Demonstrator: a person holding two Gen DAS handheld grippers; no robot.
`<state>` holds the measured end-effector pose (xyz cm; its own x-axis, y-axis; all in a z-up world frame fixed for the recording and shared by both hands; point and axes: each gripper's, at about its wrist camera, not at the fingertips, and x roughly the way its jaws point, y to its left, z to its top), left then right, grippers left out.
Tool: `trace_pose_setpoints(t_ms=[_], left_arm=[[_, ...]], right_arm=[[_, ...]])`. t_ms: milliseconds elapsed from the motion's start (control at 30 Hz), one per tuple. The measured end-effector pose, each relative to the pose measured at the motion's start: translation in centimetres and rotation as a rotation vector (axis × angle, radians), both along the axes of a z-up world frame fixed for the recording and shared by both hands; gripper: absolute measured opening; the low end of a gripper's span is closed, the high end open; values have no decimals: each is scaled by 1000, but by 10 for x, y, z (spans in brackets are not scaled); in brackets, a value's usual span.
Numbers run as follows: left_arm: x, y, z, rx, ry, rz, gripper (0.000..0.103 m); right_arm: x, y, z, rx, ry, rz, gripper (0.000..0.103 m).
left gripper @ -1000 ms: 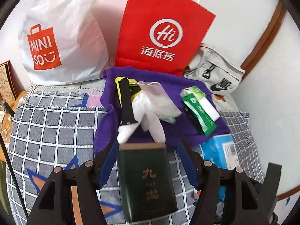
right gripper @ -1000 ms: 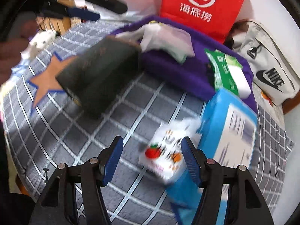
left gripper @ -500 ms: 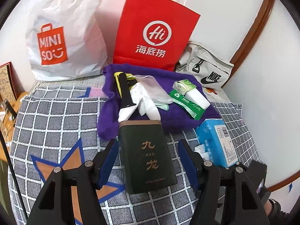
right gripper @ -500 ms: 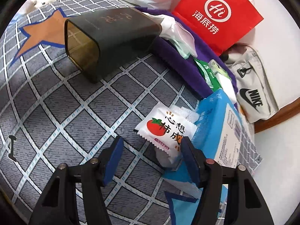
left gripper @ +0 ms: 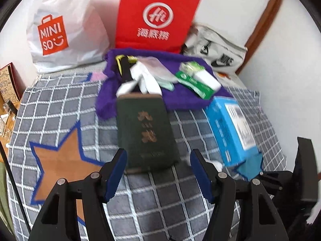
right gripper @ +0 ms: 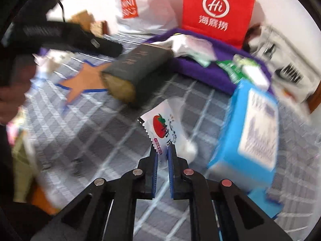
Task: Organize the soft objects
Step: 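Grasp the white tissue wad with the left gripper while the right gripper grasps the orange-print packet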
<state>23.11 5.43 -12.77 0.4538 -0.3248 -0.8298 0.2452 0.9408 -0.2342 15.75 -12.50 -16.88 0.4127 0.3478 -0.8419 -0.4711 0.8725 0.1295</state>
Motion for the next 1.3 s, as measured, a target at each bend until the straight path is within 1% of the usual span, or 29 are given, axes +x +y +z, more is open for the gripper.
trace_pose_setpoints(t_ms=[67, 200, 367, 533, 567, 733, 800, 833, 867, 900, 933, 967, 1000, 1033, 1067, 1100, 1133, 1167, 1233, 1267, 1300], left_arm=[[-10, -5, -4, 5, 16, 3, 64], [-29, -19, -16, 8, 55, -7, 64], [-39, -53, -33, 2, 83, -54, 64], [-33, -88, -47, 16, 87, -108, 64], [-30, -94, -49, 21, 84, -116, 66], [-10, -115, -65, 34, 115, -123, 66], [-4, -125, -73, 70, 124, -121, 66], [-2, -131, -77, 104, 119, -116, 67], [-4, -135, -76, 124, 92, -120, 68], [-6, -140, -76, 152, 75, -126, 68], [-6, -142, -77, 169, 71, -126, 67], [-8, -143, -77, 182, 56, -121, 60], [-10, -143, -77, 220, 32, -113, 51], [-12, -143, -77, 252, 17, -108, 38], [-14, -140, -75, 261, 7, -107, 28], [-15, -134, -74, 249, 10, -102, 23], [-17, -127, -72, 234, 20, -97, 21], [-19, -123, -71, 223, 28, -100, 21], [-28, -113, -69, 229, 30, -102, 21], [-35, -106, -68, 236, 32, -97, 21], [-40, -101, -68, 236, 35, -93, 21]], right_arm=[[-14, -4, -1, 56, 23, 7, 8], [-32, -25, -2, 84, 15, -38, 8], [-44, -61, -3, 53, -24, -125, 8], [-46, -105, -9, 55, -24, -230, 8], [-45, -110, -10, 61, -20, -242, 8], [-39, -123, -20, 101, -2, -248, 9], [-36, -126, -26, 114, 17, -248, 11], [-36, -127, -28, 117, 24, -249, 12], [-35, -128, -31, 121, 36, -251, 13], [-34, -127, -33, 125, 44, -252, 18], [-35, -126, -34, 133, 49, -252, 25], [-34, -125, -35, 141, 51, -253, 29], [-34, -123, -34, 150, 49, -249, 35], [-33, -120, -33, 159, 44, -241, 38], [-33, -115, -32, 167, 35, -231, 41], [-32, -111, -32, 172, 25, -222, 51], [-32, -107, -31, 170, 19, -216, 60], [-30, -100, -31, 166, 7, -206, 62], [-29, -91, -30, 165, -13, -192, 66], [-27, -84, -31, 164, -12, -185, 67], [-25, -82, -32, 166, -8, -183, 70]])
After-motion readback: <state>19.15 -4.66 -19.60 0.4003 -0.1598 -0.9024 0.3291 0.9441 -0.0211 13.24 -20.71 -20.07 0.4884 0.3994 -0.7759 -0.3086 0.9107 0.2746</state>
